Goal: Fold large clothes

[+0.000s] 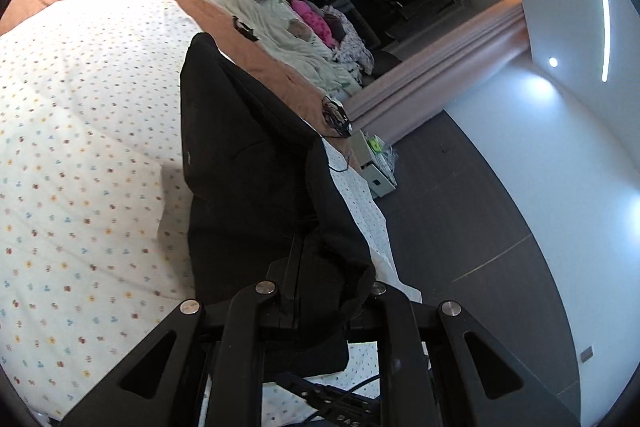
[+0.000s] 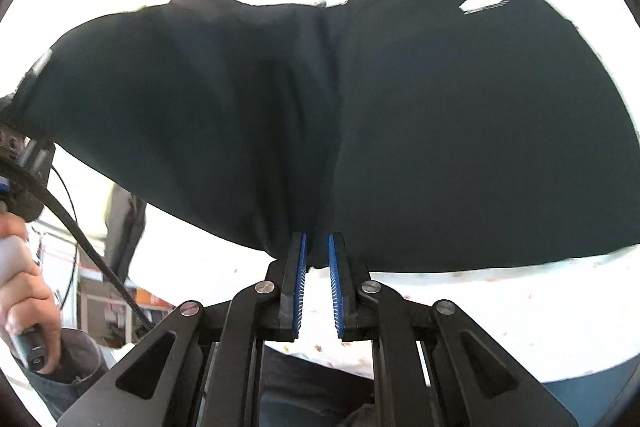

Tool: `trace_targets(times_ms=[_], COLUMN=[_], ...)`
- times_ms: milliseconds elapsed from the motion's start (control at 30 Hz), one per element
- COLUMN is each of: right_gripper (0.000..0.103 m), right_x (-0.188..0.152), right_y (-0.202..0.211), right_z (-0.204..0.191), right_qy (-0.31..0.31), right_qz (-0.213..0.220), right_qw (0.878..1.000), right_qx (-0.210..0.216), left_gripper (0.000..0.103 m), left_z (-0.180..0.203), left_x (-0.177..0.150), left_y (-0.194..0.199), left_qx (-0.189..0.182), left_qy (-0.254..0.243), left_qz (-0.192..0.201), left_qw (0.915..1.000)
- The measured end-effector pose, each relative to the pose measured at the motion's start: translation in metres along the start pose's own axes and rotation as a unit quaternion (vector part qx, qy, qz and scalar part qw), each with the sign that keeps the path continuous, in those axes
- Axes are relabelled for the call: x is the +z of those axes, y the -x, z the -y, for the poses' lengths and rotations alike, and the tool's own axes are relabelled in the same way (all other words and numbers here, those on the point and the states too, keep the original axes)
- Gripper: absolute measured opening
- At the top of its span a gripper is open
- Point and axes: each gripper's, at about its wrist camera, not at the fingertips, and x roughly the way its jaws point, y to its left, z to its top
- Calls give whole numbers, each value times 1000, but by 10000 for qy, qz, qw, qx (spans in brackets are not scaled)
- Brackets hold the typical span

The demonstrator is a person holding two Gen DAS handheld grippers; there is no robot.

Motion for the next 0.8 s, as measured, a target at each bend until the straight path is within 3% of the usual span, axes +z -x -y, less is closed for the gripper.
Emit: trace_targets(times_ms=[133, 167, 200, 267, 433, 667, 767, 800], right_gripper=[10, 19, 39, 70, 71, 71, 71, 71], right_x=[8, 11, 12, 14, 22, 1, -13, -21], right_y=[31, 49, 54, 66, 85, 94, 101, 111], right_z=[28, 46, 52, 69, 117, 165, 186, 186], right_qy=[-135, -178, -213, -312, -616, -1084, -1296, -1360], right_qz=[377, 468, 549, 836, 1287, 1642, 1687, 1689], right_qw=[9991, 9986, 9981, 9958, 9893, 9803, 9770, 9761], right_qx=[106, 137, 157, 186, 292, 181, 150, 156], left_gripper=[15, 15, 15, 15, 15, 15, 20, 27], left_z=[24, 30, 38, 49, 75, 96, 100, 99], left_x=[-4, -5, -7, -11, -20, -49, -70, -76], left_y=[-20, -25, -31, -42, -77, -139, -175, -182], left_qx=[-28, -31, -28, -27, 14, 52, 205, 171], left_qy=[-189, -237, -293, -386, -613, -811, -896, -881], left_qz=[-159, -209, -263, -364, -646, -1261, -1825, -1973], left_qw=[9997, 9995, 9992, 9986, 9960, 9887, 9789, 9762])
